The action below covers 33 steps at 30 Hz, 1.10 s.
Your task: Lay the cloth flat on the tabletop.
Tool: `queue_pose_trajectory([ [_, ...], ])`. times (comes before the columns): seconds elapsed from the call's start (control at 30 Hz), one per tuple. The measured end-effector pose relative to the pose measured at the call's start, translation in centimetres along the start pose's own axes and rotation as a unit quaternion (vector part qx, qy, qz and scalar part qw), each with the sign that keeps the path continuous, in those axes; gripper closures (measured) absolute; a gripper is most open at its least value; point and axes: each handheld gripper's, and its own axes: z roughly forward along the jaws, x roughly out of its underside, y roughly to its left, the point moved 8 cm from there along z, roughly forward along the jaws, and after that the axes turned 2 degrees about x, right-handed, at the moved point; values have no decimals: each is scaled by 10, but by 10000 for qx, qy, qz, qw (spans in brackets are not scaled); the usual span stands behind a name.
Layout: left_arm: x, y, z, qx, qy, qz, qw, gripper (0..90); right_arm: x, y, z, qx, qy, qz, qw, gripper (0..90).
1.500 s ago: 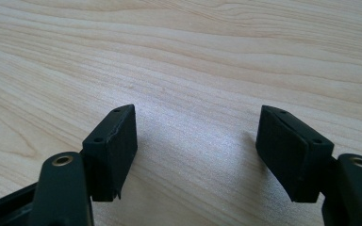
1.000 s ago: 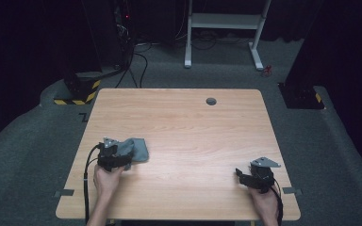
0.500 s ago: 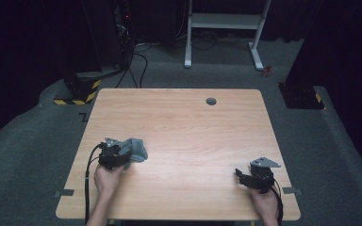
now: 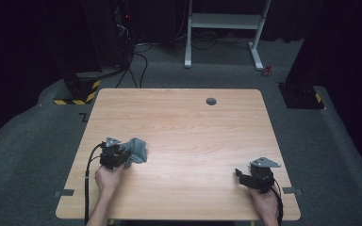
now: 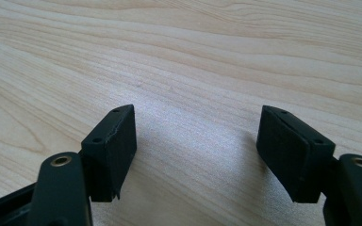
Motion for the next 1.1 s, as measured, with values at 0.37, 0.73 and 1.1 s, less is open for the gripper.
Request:
queue_pose_trajectory([
  [0.37,-29,-48,5,670,-239,257,9971,790,0,0,0,-2,-3,-15,10000,291],
  [0.73,-49,-96,26,1233,-263,372,9913,789,0,0,0,-1,-5,-19,10000,291],
  [1.1,-52,-144,51,1555,-70,606,9860,786,0,0,0,-2,-2,-11,10000,291],
])
